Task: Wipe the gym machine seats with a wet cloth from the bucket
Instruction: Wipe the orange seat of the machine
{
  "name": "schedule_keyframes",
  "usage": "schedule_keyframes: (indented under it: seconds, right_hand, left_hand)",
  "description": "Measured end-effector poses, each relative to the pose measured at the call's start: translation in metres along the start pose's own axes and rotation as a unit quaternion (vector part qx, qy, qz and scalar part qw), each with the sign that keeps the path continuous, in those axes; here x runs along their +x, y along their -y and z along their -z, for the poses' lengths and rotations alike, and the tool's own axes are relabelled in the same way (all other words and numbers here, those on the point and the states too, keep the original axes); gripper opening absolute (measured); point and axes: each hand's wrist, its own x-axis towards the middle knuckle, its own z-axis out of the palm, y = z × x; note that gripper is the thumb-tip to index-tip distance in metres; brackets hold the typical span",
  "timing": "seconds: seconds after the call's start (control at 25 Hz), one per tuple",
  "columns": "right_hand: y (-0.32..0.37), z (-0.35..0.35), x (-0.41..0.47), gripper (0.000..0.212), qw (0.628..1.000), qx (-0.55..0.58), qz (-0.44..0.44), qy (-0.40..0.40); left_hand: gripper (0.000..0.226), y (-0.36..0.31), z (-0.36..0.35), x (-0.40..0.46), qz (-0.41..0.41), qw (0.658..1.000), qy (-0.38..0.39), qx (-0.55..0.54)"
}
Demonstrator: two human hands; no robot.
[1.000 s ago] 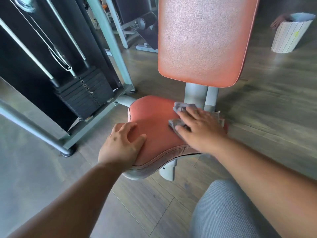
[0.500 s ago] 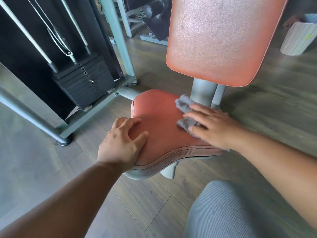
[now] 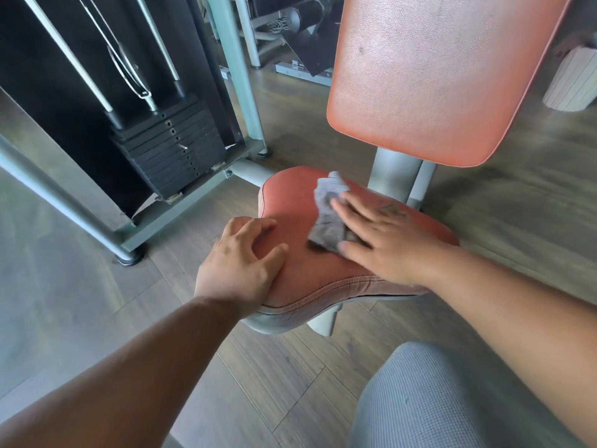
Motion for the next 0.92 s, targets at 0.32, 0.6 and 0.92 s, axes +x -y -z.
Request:
schedule_keyframes:
  seconds: [0.32,0.6,0.92]
  right_hand:
    - [0.044,0.017,0.135,0.101,0.991,0.085,-0.092,0.044]
    - [0.062,0.006,0.062,0.056,0.996,0.087,0.022,0.009]
    - [0.067,-0.029,-0.006,0.049,0.952,0.075,0.000,-0.298]
  left_hand:
    - [0.054,0.002,-0.002,0.001,-0.002,1.000,0.000,-0.003]
    - [0.052,-0.001,0.003,-0.003,0.001,1.000,0.001,0.003]
    - [0.052,0.002,0.001,-0.002,-0.003,1.000,0.002,-0.020]
